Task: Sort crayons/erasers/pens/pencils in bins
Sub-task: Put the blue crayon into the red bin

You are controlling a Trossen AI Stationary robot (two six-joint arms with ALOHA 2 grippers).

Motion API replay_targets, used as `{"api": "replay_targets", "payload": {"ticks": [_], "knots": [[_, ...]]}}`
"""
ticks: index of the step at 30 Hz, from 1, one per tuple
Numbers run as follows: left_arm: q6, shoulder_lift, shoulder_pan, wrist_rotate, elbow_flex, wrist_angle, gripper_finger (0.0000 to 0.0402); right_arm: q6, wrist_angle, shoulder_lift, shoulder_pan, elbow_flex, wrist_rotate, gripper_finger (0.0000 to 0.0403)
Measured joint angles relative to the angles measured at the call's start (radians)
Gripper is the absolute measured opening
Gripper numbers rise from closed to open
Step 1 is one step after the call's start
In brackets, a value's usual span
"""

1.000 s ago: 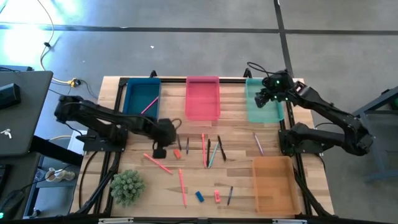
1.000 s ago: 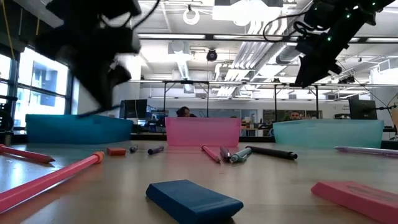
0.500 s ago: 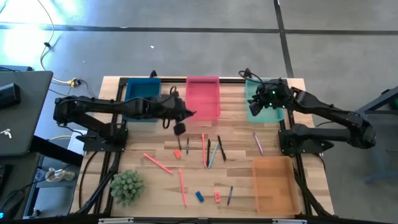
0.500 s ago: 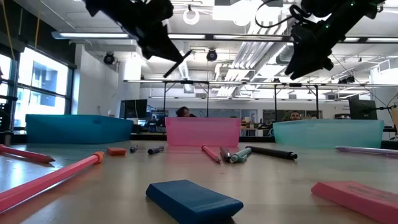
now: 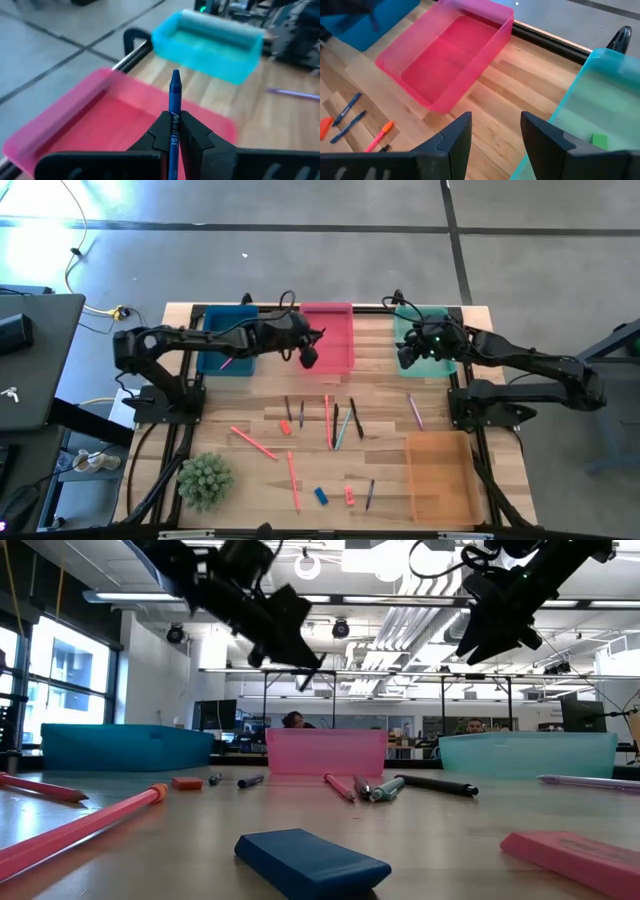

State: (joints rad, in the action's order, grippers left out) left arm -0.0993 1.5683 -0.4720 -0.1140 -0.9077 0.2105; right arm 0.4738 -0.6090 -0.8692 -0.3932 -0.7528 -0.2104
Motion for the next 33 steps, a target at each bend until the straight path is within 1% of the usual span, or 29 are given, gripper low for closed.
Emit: {"api": "replay_targets", "payload": {"ticks": [6, 12, 15, 20, 26, 33], "knots": [[-0.063, 0.100, -0.053, 0.045, -0.005, 0.030, 0.0008, 0.061, -0.003, 0.000, 0.026, 0.000, -0.004, 0.0161], [-0.082, 0.185, -0.092, 0.099, -0.084, 0.002, 0.0008, 0.124, -0.032, -0.002, 0.055, 0.000, -0.038, 0.0161], [-0.083, 0.221, -0.108, 0.103, -0.145, -0.069, 0.0008, 0.146, -0.040, -0.002, 0.067, 0.000, -0.054, 0.0161], [-0.085, 0.260, -0.130, 0.103, -0.227, -0.189, 0.0008, 0.156, -0.045, -0.002, 0.081, 0.000, -0.079, 0.0161], [-0.108, 0.293, -0.143, 0.103, -0.261, -0.290, 0.0008, 0.158, -0.045, -0.002, 0.081, 0.000, -0.079, 0.0161], [-0.112, 0.293, -0.134, 0.107, -0.261, -0.297, 0.0008, 0.154, -0.045, -0.002, 0.081, 0.000, -0.079, 0.0161]]}}
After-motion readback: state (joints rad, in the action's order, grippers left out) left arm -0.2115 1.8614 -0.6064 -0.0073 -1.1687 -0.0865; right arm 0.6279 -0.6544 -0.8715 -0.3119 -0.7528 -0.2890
